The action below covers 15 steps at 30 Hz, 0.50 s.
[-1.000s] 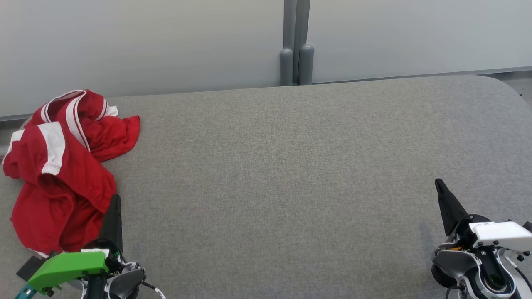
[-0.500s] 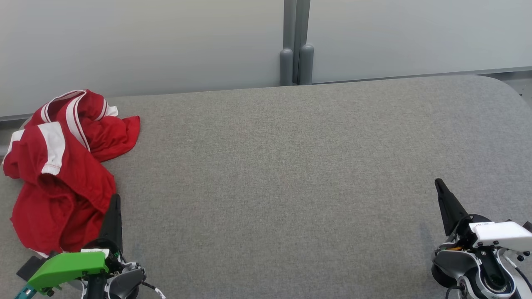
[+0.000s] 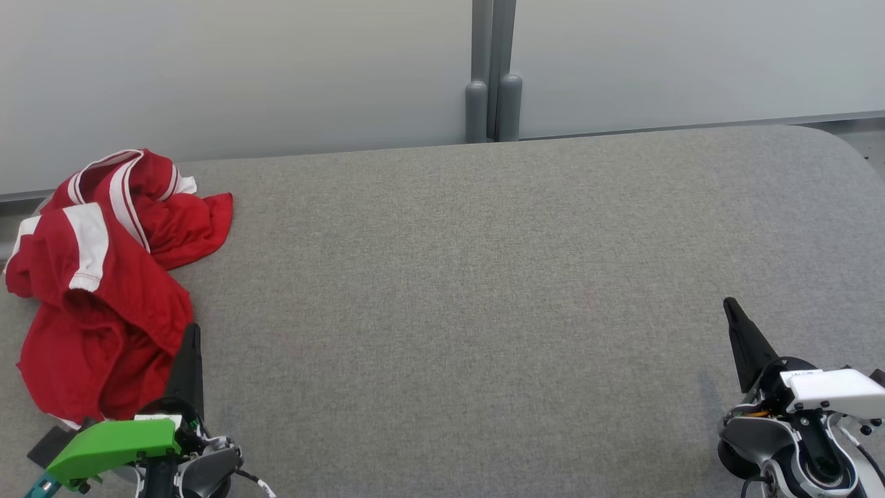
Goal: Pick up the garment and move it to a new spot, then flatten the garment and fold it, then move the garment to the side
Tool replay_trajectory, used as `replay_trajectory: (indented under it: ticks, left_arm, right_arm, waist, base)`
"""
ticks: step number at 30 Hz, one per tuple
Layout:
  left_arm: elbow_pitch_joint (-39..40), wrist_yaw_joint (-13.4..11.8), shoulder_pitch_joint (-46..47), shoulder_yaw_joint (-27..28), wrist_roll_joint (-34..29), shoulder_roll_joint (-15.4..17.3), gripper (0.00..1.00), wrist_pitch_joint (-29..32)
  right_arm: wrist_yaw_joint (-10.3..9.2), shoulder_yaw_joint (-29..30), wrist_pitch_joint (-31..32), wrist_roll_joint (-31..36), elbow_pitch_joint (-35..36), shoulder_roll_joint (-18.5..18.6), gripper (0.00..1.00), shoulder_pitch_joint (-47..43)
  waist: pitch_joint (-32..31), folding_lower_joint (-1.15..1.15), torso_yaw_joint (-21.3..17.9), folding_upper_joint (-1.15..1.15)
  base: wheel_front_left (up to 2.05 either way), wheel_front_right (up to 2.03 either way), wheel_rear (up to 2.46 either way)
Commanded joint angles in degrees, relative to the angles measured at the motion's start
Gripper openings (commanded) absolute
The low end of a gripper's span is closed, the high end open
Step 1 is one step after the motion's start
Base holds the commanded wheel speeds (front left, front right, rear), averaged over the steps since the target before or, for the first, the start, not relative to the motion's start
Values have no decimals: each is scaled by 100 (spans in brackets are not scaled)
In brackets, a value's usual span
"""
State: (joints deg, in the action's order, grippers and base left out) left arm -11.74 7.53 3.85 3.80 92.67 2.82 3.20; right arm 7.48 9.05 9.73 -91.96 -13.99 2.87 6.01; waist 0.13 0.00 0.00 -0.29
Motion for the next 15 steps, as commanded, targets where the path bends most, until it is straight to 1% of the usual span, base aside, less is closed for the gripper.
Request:
replay_trajectory:
  ticks: [1,15]
  left_arm:
    - [-10,-6,78,5,-37,36,0,-7]
    - [-10,-6,78,5,-37,36,0,-7]
  right_arm:
    - [10,6,7,22,-5,12,0,47]
    - [10,6,7,22,-5,12,0,47]
  waist:
    - [0,0,0,29]
    - [0,0,0,29]
  base:
    - [0,0,0]
    - [0,0,0]
